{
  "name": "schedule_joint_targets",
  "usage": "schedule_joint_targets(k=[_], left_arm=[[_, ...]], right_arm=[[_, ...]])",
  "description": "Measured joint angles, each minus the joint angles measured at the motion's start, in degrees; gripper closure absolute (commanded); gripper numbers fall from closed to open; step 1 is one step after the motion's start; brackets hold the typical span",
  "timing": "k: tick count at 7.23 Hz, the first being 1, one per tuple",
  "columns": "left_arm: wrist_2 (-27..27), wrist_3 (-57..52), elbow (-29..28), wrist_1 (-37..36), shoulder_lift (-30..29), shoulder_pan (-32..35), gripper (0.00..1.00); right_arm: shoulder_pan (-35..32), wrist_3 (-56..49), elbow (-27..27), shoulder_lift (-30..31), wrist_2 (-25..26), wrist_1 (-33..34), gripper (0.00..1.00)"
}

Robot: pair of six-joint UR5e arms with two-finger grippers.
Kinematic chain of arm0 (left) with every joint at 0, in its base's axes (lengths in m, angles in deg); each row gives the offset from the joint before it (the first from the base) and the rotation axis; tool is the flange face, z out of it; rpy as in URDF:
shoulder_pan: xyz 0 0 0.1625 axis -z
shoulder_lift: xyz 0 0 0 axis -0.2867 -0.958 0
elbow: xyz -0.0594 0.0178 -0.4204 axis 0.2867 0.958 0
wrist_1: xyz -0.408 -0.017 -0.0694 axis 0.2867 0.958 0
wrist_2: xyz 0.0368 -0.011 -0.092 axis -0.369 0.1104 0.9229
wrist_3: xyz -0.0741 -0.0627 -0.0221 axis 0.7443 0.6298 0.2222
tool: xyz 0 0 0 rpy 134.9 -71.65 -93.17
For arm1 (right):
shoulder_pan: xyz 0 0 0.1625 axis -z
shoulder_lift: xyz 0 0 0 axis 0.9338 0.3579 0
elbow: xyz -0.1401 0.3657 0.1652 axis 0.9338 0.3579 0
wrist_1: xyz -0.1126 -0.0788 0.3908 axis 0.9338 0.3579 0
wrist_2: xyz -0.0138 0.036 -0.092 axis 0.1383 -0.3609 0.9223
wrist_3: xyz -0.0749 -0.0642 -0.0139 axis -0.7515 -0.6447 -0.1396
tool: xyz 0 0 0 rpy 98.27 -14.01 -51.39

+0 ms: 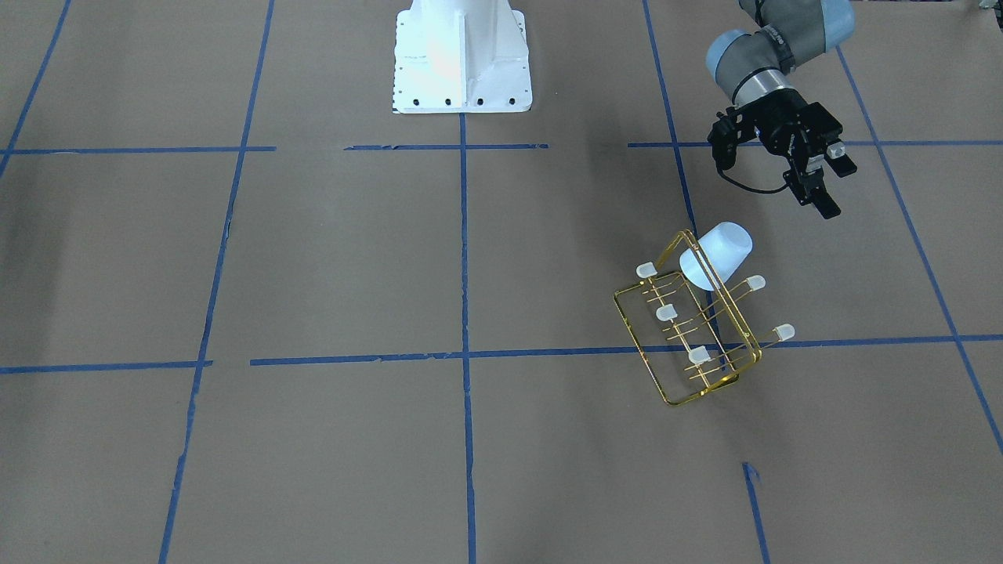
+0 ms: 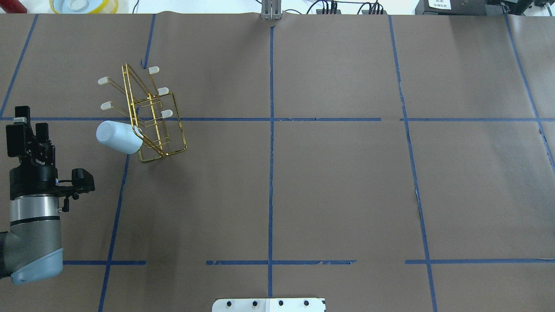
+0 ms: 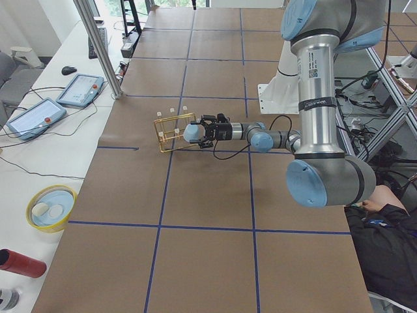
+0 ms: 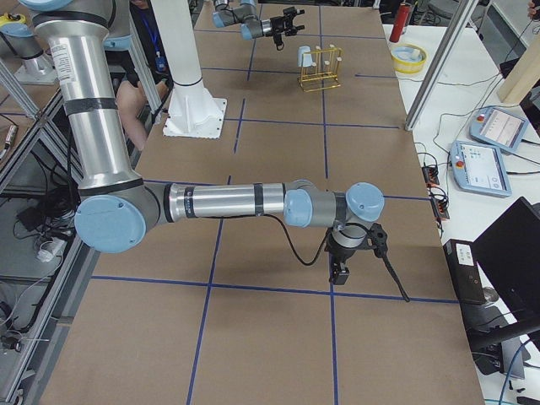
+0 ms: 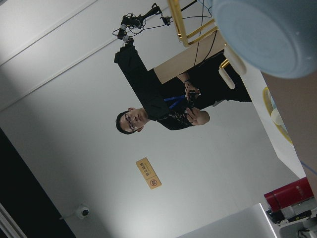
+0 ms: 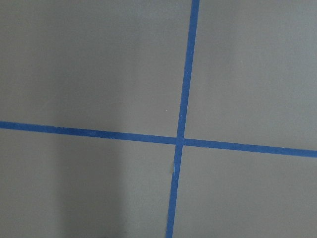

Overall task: Hang cup on cup holder
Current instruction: 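Open the left gripper to release the cup on the peg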

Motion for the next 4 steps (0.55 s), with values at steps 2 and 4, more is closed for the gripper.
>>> schedule_joint_targets(k=[2, 4], left_arm=[[5.38, 22.19, 0.19, 3.54, 0.46, 0.04, 0.00], [10.45, 37.01, -0.02, 12.84, 0.75, 0.02, 0.00]], right_arm=[[0.00, -0.03, 0.01, 0.00, 0.00, 0.00, 0.00], [0.00, -0.04, 0.00, 0.00, 0.00, 0.00, 0.00]])
